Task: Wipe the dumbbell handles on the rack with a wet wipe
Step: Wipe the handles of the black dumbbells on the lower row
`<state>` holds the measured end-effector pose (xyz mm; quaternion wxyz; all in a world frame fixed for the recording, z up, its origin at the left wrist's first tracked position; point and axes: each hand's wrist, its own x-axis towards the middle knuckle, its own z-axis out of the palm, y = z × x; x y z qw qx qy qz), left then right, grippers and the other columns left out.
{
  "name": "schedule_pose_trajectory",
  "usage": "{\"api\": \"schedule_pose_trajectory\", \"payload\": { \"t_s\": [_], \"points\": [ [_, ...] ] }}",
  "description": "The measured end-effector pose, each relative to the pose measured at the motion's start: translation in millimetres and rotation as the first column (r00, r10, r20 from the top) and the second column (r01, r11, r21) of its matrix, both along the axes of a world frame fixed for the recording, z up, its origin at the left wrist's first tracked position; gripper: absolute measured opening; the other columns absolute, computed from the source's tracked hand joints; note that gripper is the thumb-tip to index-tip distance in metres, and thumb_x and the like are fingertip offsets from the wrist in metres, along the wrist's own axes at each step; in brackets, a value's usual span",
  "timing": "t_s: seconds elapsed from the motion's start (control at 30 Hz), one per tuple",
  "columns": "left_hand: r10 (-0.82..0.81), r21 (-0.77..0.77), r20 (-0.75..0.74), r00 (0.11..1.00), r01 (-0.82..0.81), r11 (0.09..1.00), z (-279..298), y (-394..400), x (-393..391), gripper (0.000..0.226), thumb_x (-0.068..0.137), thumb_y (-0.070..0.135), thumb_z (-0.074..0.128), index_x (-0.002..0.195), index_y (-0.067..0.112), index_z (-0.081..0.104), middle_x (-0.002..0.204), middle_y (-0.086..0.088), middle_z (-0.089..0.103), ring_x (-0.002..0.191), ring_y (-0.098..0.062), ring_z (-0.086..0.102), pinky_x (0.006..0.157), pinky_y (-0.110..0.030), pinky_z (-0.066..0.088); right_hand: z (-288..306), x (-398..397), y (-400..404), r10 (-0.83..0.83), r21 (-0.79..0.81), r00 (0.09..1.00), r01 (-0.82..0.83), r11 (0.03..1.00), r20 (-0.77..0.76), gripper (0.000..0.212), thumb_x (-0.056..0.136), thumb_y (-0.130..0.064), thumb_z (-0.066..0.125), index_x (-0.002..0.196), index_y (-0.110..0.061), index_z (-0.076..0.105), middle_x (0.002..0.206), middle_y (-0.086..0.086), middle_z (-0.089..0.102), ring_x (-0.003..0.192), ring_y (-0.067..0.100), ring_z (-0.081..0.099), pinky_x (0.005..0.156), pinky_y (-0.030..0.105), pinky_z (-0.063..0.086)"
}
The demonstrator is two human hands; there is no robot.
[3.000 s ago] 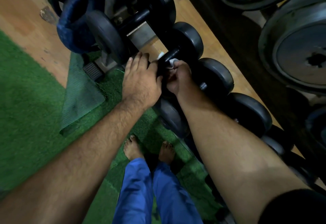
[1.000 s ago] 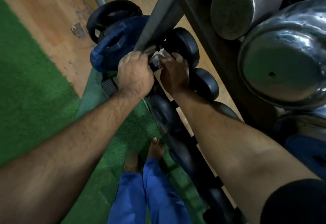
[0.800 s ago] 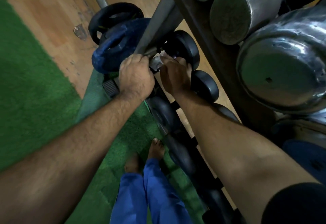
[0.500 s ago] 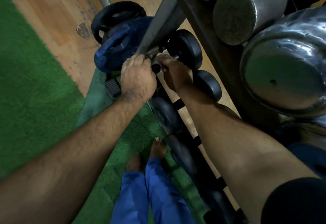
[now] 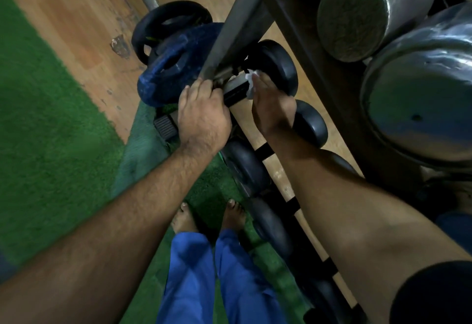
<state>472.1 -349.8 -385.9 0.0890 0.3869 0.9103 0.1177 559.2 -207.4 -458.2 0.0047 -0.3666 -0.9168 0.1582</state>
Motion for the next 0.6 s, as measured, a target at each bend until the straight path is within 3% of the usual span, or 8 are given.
{"api": "schedule_pose_trajectory", "payload": {
  "t_s": [0.07, 0.13, 0.2, 0.3, 0.37, 0.5, 0.6],
  "points": [
    [-0.007, -0.004, -0.015, 1.0, 0.007, 1.0, -1, -1, -1, 0.031, 0.091, 0.021, 0.045, 0.112, 0.008, 0.065, 0.134, -0.011, 0.054, 0.137, -0.027, 0.039, 0.117, -0.046, 0.026, 5, -9, -5, -0.012, -0.021, 1.0, 0.013, 1.0, 0.012, 0.045, 0.103, -0.023, 0.035, 0.147, -0.024, 0.044, 0.153, -0.008, 0.041, 0.13, 0.015, 0.051, 0.086, 0.014, 0.044],
    [-0.006, -0.003, -0.01, 1.0, 0.006, 1.0, 0, -1, -1, 0.031, 0.092, 0.021, 0.045, 0.112, 0.008, 0.065, 0.135, -0.012, 0.054, 0.137, -0.027, 0.039, 0.117, -0.046, 0.025, 10, -18, -10, 0.015, 0.059, 0.998, -0.019, 0.998, 0.06, 0.043, 0.102, -0.027, 0.036, 0.145, -0.029, 0.044, 0.148, -0.013, 0.041, 0.115, 0.014, 0.06, 0.07, 0.022, 0.045],
    [-0.019, -0.01, -0.002, 1.0, 0.019, 1.0, 1, 0, -2, 0.03, 0.091, 0.02, 0.046, 0.112, 0.008, 0.065, 0.134, -0.011, 0.054, 0.137, -0.027, 0.039, 0.118, -0.046, 0.025, 8, -14, -4, 0.082, 0.016, 0.995, -0.083, 0.996, 0.064, 0.045, 0.098, -0.026, 0.037, 0.143, -0.03, 0.043, 0.146, -0.012, 0.042, 0.109, 0.018, 0.063, 0.075, 0.03, 0.053],
    [-0.039, -0.01, -0.016, 0.999, 0.039, 0.999, 1, -2, -4, 0.029, 0.09, 0.02, 0.048, 0.11, 0.008, 0.065, 0.132, -0.012, 0.056, 0.135, -0.028, 0.042, 0.117, -0.046, 0.026, 7, -6, 4, 0.013, -0.051, 0.999, -0.011, 0.999, 0.051, 0.054, 0.096, -0.016, 0.042, 0.149, -0.026, 0.039, 0.157, -0.009, 0.033, 0.126, 0.016, 0.055, 0.09, 0.033, 0.053],
    [-0.051, -0.002, -0.024, 0.998, 0.051, 0.999, 0, -3, -5, 0.028, 0.09, 0.021, 0.049, 0.109, 0.008, 0.065, 0.131, -0.012, 0.057, 0.134, -0.028, 0.043, 0.116, -0.047, 0.027, 7, -13, -8, -0.037, -0.053, 0.995, 0.042, 0.998, 0.09, 0.053, 0.095, -0.019, 0.039, 0.148, -0.026, 0.04, 0.157, -0.008, 0.033, 0.126, 0.017, 0.055, 0.088, 0.032, 0.052],
    [-0.049, 0.061, 0.029, 0.998, 0.047, 0.997, 0, -4, -8, 0.032, 0.092, 0.024, 0.047, 0.115, 0.009, 0.063, 0.134, -0.011, 0.055, 0.135, -0.028, 0.042, 0.117, -0.046, 0.026, 22, -26, -35, 0.19, -0.165, 0.981, -0.195, 0.967, -0.046, 0.035, 0.094, -0.037, 0.038, 0.125, -0.033, 0.056, 0.131, -0.01, 0.058, 0.11, 0.021, 0.063, 0.073, 0.027, 0.044],
    [-0.035, 0.117, 0.088, 0.996, 0.024, 0.993, -2, -12, -10, 0.043, 0.096, 0.028, 0.047, 0.132, 0.006, 0.054, 0.144, -0.013, 0.048, 0.14, -0.028, 0.036, 0.12, -0.044, 0.022, 21, -15, -24, 0.154, -0.127, 0.985, -0.164, 0.978, -0.082, 0.038, 0.089, -0.033, 0.039, 0.123, -0.032, 0.056, 0.131, -0.014, 0.056, 0.111, 0.019, 0.063, 0.08, 0.032, 0.052]
  ]
}}
